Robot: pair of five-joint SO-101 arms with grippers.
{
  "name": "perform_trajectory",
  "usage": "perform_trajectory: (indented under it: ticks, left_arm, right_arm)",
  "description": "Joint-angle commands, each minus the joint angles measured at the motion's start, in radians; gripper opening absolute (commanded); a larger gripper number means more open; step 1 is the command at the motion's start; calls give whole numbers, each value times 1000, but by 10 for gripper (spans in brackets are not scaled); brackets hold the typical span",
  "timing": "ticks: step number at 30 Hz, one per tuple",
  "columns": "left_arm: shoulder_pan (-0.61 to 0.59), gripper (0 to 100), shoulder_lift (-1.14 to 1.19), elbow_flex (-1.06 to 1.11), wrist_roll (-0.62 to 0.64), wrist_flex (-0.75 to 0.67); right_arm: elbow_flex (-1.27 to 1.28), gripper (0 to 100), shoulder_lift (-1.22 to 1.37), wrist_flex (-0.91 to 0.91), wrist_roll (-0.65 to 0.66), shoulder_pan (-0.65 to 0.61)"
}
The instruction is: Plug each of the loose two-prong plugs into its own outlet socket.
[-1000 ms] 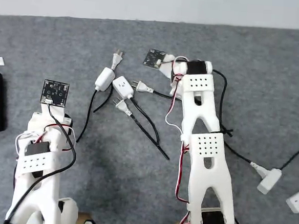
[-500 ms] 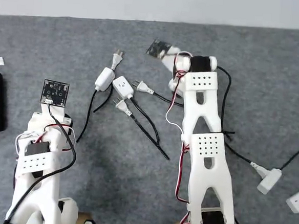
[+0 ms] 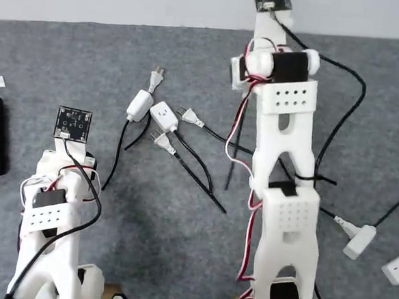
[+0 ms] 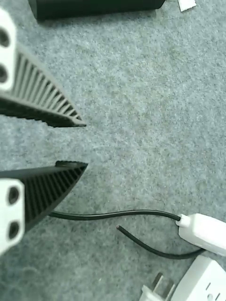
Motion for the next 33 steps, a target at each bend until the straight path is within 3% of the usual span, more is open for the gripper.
perform_trajectory:
  ticks: [1,9,19,24,33]
  left_arm:
    - [2,112,-3,-36,2,-25]
    - [2,112,-3,-36,2,-25]
    - [2,112,-3,-36,2,-25]
    - [2,112,-3,-36,2,-25]
    - [2,112,-3,-36,2,-23]
  right_arm:
    - [253,9,-257,42,-64,-42]
    - [783,9,-527,-5,-91,-205]
    - [1416,9,-550,-519,-120,-372]
    - [1550,9,-550,-644,-230,-467]
    - [1582,9,-541,-684,-370,-615]
